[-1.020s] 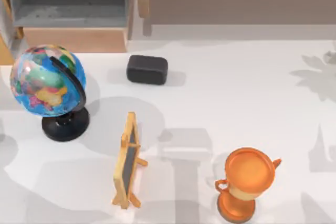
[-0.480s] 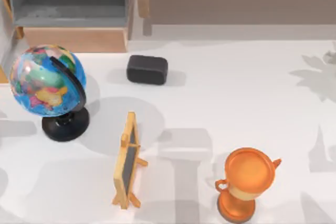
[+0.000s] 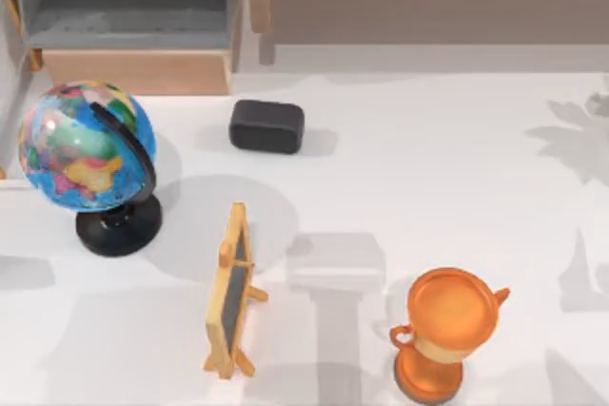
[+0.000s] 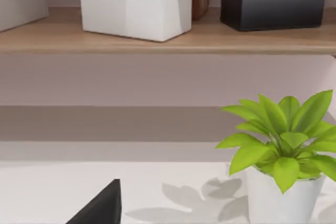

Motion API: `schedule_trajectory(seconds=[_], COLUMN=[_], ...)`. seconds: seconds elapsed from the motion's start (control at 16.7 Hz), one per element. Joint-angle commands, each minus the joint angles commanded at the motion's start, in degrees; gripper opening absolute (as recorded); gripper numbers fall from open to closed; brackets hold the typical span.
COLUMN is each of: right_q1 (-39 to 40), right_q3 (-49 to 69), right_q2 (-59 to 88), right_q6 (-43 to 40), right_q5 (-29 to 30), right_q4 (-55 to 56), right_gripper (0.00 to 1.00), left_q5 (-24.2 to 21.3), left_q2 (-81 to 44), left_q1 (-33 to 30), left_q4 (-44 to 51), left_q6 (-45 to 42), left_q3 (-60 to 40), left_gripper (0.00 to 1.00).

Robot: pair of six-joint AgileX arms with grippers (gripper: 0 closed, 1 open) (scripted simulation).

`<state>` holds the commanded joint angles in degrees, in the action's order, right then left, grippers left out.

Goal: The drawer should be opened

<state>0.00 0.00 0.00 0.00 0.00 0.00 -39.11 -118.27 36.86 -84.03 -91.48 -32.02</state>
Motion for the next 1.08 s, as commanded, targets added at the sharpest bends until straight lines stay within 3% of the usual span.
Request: schedule_trajectory(seconds=[0.42, 1.08], right_q1=[0.00, 0.00], right_q3=[0.00, 0.00], right_q2=[0.00, 0.00], right_q6=[0.00, 0.00], right_q5=[0.00, 0.00], right_q4=[0.00, 0.00], right_gripper=[1.00, 1.00], left_q5=[-2.35, -2.35], left_q2=[1.59, 1.59], left_q1=[2.33, 2.33], left_q4=[-2.17, -2.17], left_q6=[0.07, 0.07], left_q3=[4.09, 4.09], left_gripper=[0.00, 0.83])
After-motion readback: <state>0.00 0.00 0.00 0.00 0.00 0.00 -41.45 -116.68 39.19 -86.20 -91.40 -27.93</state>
